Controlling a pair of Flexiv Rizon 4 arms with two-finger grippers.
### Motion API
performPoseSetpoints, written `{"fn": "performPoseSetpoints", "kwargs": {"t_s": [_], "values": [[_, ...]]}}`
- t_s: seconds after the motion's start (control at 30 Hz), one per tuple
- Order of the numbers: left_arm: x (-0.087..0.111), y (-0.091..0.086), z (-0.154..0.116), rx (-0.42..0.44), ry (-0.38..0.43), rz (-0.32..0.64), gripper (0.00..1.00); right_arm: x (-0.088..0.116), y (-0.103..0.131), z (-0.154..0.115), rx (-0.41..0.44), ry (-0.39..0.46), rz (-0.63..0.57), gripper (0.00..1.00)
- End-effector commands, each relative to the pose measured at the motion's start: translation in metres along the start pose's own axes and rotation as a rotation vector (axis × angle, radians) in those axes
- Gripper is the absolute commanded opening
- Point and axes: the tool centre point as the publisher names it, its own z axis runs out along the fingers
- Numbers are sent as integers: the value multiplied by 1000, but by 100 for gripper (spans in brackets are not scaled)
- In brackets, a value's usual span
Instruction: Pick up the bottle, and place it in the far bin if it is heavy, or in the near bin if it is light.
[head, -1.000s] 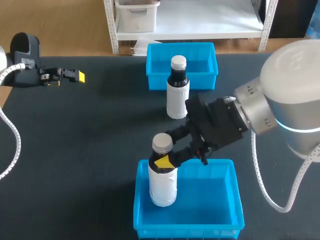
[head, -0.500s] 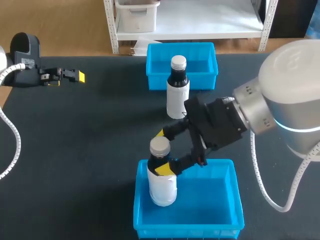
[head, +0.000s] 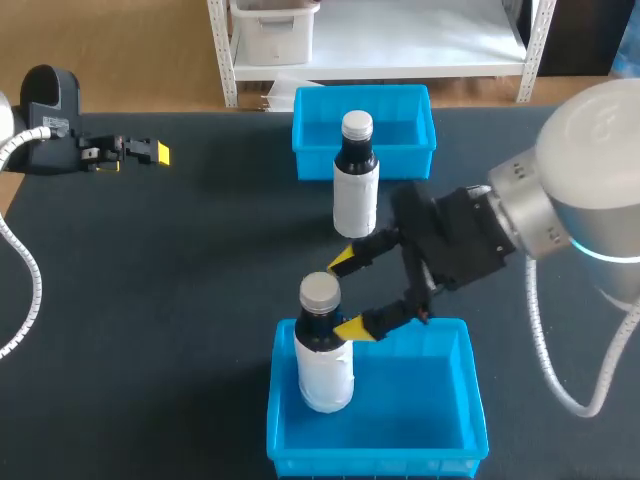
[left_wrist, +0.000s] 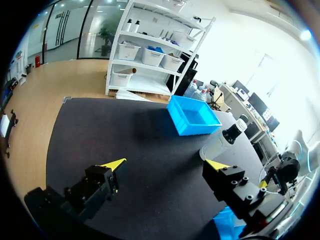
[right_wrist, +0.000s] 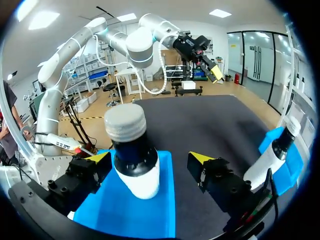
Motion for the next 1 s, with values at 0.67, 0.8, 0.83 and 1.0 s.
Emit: {"fn": "performPoseSetpoints", "kwargs": {"t_s": [0.67,0.8,0.83,1.0], "values": [[0,0,0,0,0,0,100,57,-120,-132,202,33,92,100],[0,0,0,0,0,0,100,59,-152,-138,191,34,71,100],[0,0,0,0,0,0,100,59,-158,-138,188,34,64,100],[0,0,0,0,0,0,100,57,-197,-132,169,17,45,100]]}}
